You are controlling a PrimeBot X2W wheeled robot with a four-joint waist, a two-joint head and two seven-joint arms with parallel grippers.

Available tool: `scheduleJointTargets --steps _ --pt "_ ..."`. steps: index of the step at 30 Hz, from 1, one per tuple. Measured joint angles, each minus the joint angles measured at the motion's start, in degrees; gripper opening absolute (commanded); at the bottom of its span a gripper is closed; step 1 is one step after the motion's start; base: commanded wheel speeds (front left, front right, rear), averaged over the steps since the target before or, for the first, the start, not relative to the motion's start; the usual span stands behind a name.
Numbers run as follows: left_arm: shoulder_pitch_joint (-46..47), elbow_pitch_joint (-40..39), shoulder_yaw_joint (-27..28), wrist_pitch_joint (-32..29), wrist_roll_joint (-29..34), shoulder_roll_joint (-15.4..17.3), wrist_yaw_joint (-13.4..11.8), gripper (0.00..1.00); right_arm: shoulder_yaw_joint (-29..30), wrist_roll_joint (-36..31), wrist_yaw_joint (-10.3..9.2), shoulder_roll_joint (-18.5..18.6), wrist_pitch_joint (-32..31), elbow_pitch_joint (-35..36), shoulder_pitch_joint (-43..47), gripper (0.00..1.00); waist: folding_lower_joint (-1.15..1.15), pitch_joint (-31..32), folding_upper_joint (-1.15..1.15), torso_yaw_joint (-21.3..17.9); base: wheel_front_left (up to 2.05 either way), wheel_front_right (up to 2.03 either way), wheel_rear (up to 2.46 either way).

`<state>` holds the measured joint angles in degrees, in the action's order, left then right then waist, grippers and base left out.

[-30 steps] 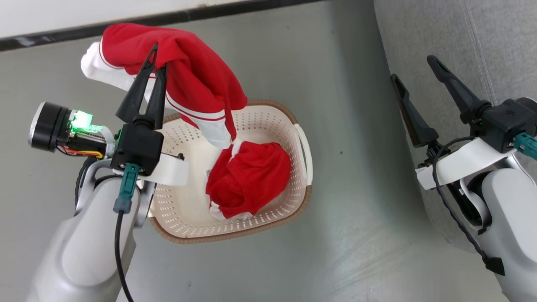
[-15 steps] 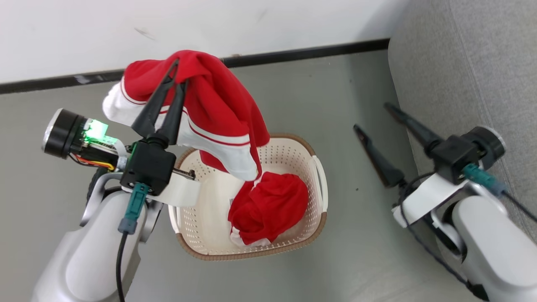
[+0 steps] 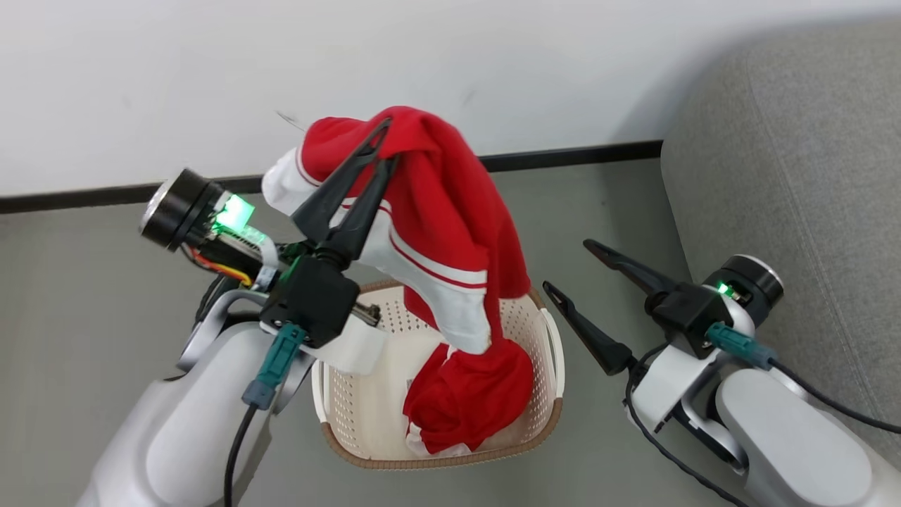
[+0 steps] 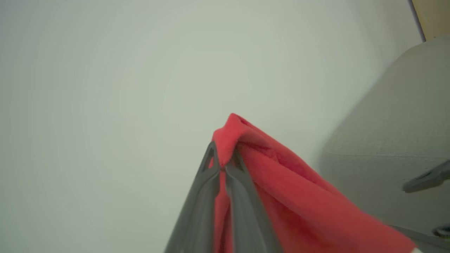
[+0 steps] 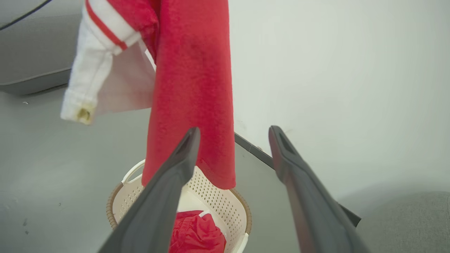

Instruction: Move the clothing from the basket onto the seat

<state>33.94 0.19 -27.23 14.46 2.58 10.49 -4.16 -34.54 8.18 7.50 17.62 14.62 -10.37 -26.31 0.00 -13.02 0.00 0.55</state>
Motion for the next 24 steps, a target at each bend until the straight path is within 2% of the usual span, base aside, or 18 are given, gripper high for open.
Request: scheduleJointTargets --steps 11,20,24 --pt "2.1 -1.1 -3.9 0.3 0.0 -2.6 2.9 0.00 -6.1 1.0 0.00 1.1 0.0 -3.6 -2.3 1.00 0.00 4.3 0.00 1.6 0.00 0.00 0.00" --pt "2.3 -1.2 -6.0 0.3 -1.5 -4.5 4.4 0.00 -16.1 5.1 0.00 1.5 0.0 -6.2 -4.9 1.00 0.00 6.6 0.00 3.2 0.00 0.00 0.00" --pt "2.3 -0.7 -6.6 0.3 -2.5 -4.8 4.9 0.00 -18.4 6.5 0.00 1.2 0.0 -6.7 -7.6 1.00 0.00 7.5 0.00 4.0 0.00 0.00 0.00"
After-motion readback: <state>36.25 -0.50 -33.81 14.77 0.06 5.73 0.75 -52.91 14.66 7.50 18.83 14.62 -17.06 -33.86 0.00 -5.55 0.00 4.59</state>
